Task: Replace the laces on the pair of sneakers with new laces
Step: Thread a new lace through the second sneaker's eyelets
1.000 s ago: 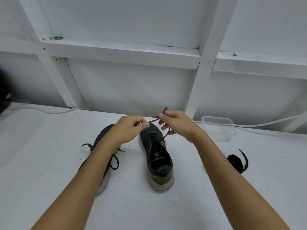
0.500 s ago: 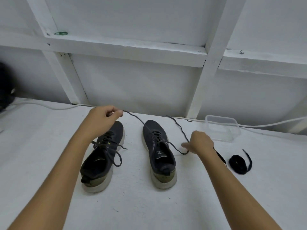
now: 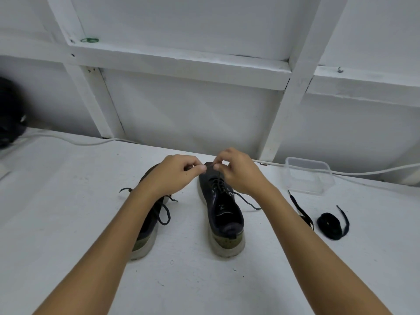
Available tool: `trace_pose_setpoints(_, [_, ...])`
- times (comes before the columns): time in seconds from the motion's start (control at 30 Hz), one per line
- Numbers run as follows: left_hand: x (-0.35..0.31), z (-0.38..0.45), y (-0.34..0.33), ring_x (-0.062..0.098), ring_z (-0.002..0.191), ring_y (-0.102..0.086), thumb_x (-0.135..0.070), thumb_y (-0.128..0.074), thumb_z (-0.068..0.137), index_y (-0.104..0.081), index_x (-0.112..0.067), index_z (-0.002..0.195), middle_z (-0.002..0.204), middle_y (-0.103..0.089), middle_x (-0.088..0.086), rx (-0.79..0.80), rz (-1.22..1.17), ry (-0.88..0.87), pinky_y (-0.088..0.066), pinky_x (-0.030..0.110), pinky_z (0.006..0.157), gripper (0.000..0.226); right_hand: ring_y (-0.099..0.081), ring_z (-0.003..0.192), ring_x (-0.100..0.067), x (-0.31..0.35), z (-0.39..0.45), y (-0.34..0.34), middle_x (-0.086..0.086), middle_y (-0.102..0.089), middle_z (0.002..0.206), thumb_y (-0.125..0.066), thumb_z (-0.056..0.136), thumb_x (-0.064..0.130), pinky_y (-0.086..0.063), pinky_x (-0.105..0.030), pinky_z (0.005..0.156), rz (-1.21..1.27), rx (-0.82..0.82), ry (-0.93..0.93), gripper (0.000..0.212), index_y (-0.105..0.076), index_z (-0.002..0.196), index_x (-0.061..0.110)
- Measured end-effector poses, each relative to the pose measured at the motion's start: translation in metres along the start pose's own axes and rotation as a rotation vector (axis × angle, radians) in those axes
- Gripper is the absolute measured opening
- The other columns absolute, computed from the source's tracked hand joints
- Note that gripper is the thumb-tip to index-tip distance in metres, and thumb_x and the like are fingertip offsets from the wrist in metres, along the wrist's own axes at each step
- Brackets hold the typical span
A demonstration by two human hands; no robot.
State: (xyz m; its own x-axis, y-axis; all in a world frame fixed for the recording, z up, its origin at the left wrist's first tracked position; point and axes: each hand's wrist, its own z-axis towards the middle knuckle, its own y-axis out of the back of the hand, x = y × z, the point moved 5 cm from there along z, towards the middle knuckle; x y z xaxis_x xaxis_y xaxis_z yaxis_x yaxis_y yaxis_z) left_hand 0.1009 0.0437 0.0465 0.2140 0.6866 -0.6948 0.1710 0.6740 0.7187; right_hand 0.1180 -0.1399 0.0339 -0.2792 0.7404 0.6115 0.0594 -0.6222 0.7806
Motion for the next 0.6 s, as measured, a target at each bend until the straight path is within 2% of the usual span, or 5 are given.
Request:
trace_pose_setpoints(0.1, [0.007, -0.003, 0.003, 0.010, 0.051, -0.037, -0.044, -0.052, 0.099, -0.071, -0.036, 0.086, 0.055, -0.044, -0.012, 0.024, 0.006, 0.053, -0.036, 0.030, 0.059, 0.024, -0.059, 0.096, -0.027, -0.029, 0.002, 0.016, -0.001, -0.064, 0.102, -0.056, 0.100, 0.019, -0.049, -0.039, 0.080, -0.071, -0.171, -0.196, 0.011, -0.066, 0.097, 0.017])
trace_pose_setpoints(0.17, [0.015, -0.007, 0.005, 0.010, 0.052, -0.039, -0.041, -0.050, 0.100, -0.071, -0.036, 0.088, 0.053, -0.046, -0.012, 0.042, 0.014, 0.084, -0.037, 0.030, 0.061, 0.025, -0.059, 0.092, -0.032, -0.051, -0.001, 0.029, -0.009, -0.066, 0.101, -0.053, 0.100, 0.017, -0.046, -0.037, 0.075, -0.096, -0.261, -0.329, 0.011, -0.062, 0.094, 0.014])
trace_pose_setpoints(0.33, [0.035, -0.013, -0.005, 0.007, 0.068, -0.059, -0.029, -0.044, 0.105, -0.070, -0.036, 0.102, 0.079, -0.068, -0.013, 0.173, 0.043, 0.149, -0.047, 0.024, 0.068, 0.026, -0.056, 0.090, -0.029, -0.095, -0.012, 0.029, -0.008, -0.068, 0.108, -0.053, 0.101, 0.023, -0.041, -0.033, 0.074, -0.093, -0.216, -0.541, 0.014, -0.064, 0.106, 0.016])
trace_pose_setpoints(0.47, [0.034, -0.015, -0.023, 0.001, 0.075, -0.067, -0.018, -0.042, 0.105, -0.067, -0.030, 0.109, 0.091, -0.075, -0.016, 0.188, -0.118, 0.203, -0.050, 0.022, 0.070, 0.027, -0.060, 0.110, -0.023, -0.084, -0.023, 0.013, 0.001, -0.065, 0.118, -0.064, 0.097, 0.031, -0.044, -0.034, 0.086, -0.042, -0.174, -0.434, 0.035, -0.058, 0.131, 0.023])
trace_pose_setpoints(0.6, [0.029, -0.018, -0.035, 0.009, 0.070, -0.073, -0.029, -0.050, 0.104, -0.070, -0.012, 0.095, 0.082, -0.077, -0.005, 0.094, -0.326, 0.362, -0.051, 0.024, 0.066, 0.028, -0.059, 0.075, 0.000, -0.043, -0.034, 0.004, 0.018, -0.066, 0.092, -0.069, 0.092, 0.022, -0.045, -0.021, 0.073, 0.045, -0.049, -0.101, 0.019, -0.071, 0.106, 0.035])
